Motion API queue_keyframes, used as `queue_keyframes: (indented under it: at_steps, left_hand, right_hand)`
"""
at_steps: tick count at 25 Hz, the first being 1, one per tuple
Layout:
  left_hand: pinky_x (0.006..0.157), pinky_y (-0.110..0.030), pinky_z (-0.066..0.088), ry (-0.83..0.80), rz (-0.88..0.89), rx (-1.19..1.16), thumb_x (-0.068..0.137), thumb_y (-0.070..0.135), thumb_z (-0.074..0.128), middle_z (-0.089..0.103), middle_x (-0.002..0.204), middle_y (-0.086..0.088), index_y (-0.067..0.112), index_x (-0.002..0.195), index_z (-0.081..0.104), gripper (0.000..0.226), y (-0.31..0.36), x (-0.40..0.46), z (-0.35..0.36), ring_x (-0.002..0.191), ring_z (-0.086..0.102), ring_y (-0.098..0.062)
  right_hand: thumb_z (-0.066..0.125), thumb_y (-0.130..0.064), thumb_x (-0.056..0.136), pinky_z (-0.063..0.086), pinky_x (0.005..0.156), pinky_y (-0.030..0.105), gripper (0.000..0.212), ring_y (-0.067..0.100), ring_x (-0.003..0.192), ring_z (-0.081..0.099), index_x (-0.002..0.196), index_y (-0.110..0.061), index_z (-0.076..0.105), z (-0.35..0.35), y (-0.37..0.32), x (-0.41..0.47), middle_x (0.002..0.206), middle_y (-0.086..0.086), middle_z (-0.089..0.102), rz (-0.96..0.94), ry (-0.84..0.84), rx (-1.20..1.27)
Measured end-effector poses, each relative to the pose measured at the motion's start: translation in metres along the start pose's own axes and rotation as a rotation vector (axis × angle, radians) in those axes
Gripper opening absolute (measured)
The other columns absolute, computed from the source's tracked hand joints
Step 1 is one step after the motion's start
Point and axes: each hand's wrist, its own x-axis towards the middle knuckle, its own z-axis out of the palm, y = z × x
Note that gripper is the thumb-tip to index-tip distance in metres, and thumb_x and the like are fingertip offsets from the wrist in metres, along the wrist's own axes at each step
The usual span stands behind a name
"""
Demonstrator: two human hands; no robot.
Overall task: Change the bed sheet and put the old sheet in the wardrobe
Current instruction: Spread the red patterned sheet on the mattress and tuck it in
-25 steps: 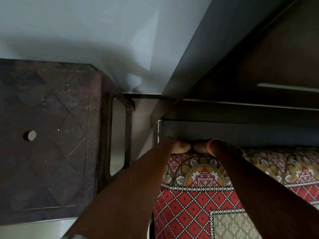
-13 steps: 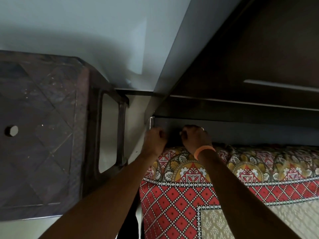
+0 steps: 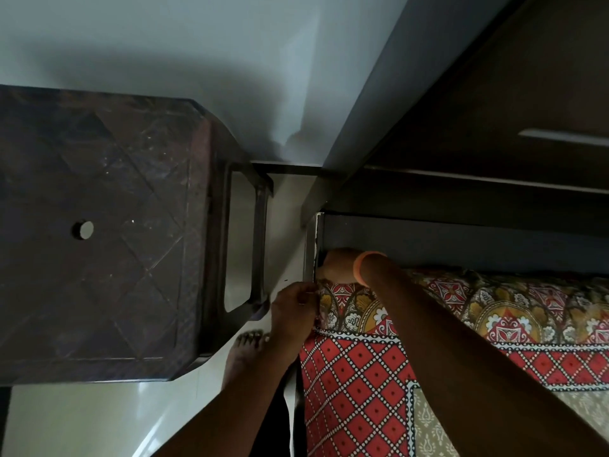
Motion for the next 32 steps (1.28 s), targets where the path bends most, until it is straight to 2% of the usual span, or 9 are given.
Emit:
queue_keyframes:
  at_steps: [4, 7, 14, 17, 19, 22, 27, 29, 32]
  left_hand:
    - [0.058, -0.011, 0.047, 0.049, 0.296, 0.293, 0.089, 0.008, 0.064, 0.067, 0.075, 0.007, 0.013, 0.084, 0.072, 0.011, 0.01, 0.014, -0.011, 0.061, 0.062, 0.001]
    - [0.067, -0.022, 0.052, 0.067, 0.443, 0.573, 0.088, 0.014, 0.069, 0.068, 0.083, -0.003, 0.009, 0.086, 0.073, 0.007, 0.012, 0.03, -0.014, 0.069, 0.062, -0.009]
    - [0.064, -0.012, 0.033, 0.04, 0.349, 0.432, 0.089, 0.01, 0.066, 0.051, 0.085, 0.002, 0.012, 0.073, 0.062, 0.016, 0.0, 0.017, 0.0, 0.072, 0.047, -0.003]
    - [0.062, -0.021, 0.041, -0.214, 0.129, 0.243, 0.09, 0.0, 0.056, 0.062, 0.075, -0.003, 0.007, 0.064, 0.066, 0.028, -0.001, 0.028, 0.002, 0.063, 0.057, -0.006]
    - [0.062, -0.026, 0.047, -0.254, 0.077, 0.241, 0.09, 0.003, 0.056, 0.07, 0.069, -0.014, -0.002, 0.069, 0.072, 0.027, -0.003, 0.033, -0.002, 0.063, 0.067, -0.024]
    - [0.065, -0.029, 0.054, -0.006, 0.115, 0.401, 0.091, 0.007, 0.059, 0.073, 0.079, -0.013, -0.001, 0.08, 0.075, 0.021, 0.002, 0.021, 0.006, 0.066, 0.067, -0.021]
    - [0.056, -0.003, 0.037, 0.346, 0.404, 0.48, 0.089, 0.001, 0.063, 0.068, 0.1, -0.003, 0.013, 0.092, 0.072, 0.015, 0.044, -0.001, 0.012, 0.074, 0.058, -0.004]
    - [0.058, -0.004, 0.037, 0.087, 0.593, 0.541, 0.092, 0.003, 0.059, 0.06, 0.106, 0.008, 0.019, 0.115, 0.067, 0.029, 0.069, -0.005, 0.021, 0.08, 0.056, -0.002]
    - [0.053, -0.023, 0.042, -0.592, 0.469, 0.66, 0.105, 0.035, 0.039, 0.056, 0.075, 0.005, 0.021, 0.119, 0.062, 0.031, 0.104, 0.001, 0.069, 0.058, 0.052, -0.012]
  right_hand:
    - [0.057, -0.044, 0.088, 0.047, 0.074, 0.029, 0.028, 0.015, 0.075, 0.058, 0.094, -0.017, 0.061, -0.007, 0.003, 0.004, 0.086, 0.001, 0.062, 0.026, -0.084, 0.06]
    - [0.057, -0.045, 0.089, 0.047, 0.084, 0.03, 0.035, 0.017, 0.087, 0.062, 0.107, -0.015, 0.066, -0.004, 0.002, 0.006, 0.098, 0.001, 0.066, 0.028, -0.159, 0.103]
    - [0.028, -0.016, 0.104, 0.04, 0.094, 0.035, 0.04, 0.032, 0.118, 0.053, 0.133, 0.003, 0.05, -0.001, -0.016, 0.006, 0.136, 0.02, 0.052, 0.105, -0.235, 0.013]
    - [0.024, -0.029, 0.104, 0.034, 0.108, 0.039, 0.047, 0.034, 0.128, 0.047, 0.138, -0.004, 0.046, -0.001, -0.008, 0.021, 0.143, 0.014, 0.047, 0.202, -0.276, -0.087]
    - [0.026, -0.037, 0.101, 0.026, 0.116, 0.044, 0.052, 0.033, 0.137, 0.036, 0.144, -0.011, 0.04, 0.006, -0.004, 0.027, 0.151, 0.011, 0.038, 0.25, -0.172, -0.061]
    - [0.044, -0.029, 0.097, 0.036, 0.103, 0.016, 0.048, 0.029, 0.135, 0.04, 0.142, -0.011, 0.044, 0.015, -0.005, 0.026, 0.147, 0.011, 0.044, 0.187, 0.18, 0.148]
    - [0.049, -0.04, 0.094, 0.051, 0.088, 0.04, 0.034, 0.031, 0.101, 0.063, 0.101, -0.012, 0.067, -0.001, 0.034, -0.025, 0.106, 0.012, 0.068, 0.064, 0.784, 0.151]
    - [0.045, -0.037, 0.096, 0.052, 0.078, 0.036, 0.033, 0.028, 0.087, 0.064, 0.094, -0.011, 0.066, -0.013, 0.101, -0.047, 0.091, 0.011, 0.066, 0.198, 0.858, 0.086]
    - [0.048, -0.032, 0.097, 0.049, 0.067, 0.031, 0.031, 0.018, 0.072, 0.056, 0.095, -0.006, 0.065, -0.027, 0.193, -0.066, 0.081, 0.005, 0.057, 0.417, 0.621, 0.074]
